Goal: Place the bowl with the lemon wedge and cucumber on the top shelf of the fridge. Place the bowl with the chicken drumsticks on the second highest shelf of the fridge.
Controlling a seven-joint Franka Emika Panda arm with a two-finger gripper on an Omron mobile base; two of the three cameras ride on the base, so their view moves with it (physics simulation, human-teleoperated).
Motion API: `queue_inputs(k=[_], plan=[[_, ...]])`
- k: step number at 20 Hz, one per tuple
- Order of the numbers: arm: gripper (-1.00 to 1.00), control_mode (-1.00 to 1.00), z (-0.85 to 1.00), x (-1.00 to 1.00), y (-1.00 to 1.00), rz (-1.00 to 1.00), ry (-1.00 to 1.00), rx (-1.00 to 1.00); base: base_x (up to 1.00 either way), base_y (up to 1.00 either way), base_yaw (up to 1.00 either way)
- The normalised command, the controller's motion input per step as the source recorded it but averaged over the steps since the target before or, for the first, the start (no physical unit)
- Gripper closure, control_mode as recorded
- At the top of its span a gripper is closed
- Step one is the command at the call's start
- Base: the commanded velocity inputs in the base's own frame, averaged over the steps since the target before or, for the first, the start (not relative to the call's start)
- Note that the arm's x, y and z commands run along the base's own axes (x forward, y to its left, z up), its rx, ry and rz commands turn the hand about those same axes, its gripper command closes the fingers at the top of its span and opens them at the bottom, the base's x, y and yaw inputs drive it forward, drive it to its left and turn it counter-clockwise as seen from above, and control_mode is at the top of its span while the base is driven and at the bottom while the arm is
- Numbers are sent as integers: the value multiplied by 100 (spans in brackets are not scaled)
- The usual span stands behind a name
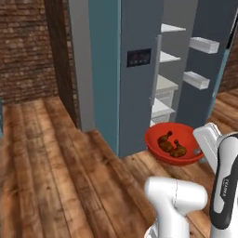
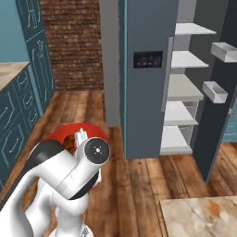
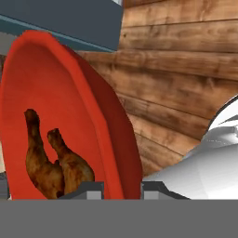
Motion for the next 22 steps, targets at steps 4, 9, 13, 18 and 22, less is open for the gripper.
queue_inputs(k=[4,9,13,18,22], plan=[[100,100,0,0,0,0,0,0,100,-28,-19],[100,100,0,0,0,0,0,0,100,-38,-14],[100,100,0,0,0,0,0,0,100,-51,-14],[100,100,0,0,0,0,0,0,100,-63,-9],[100,100,0,0,0,0,0,0,100,-59,-1]])
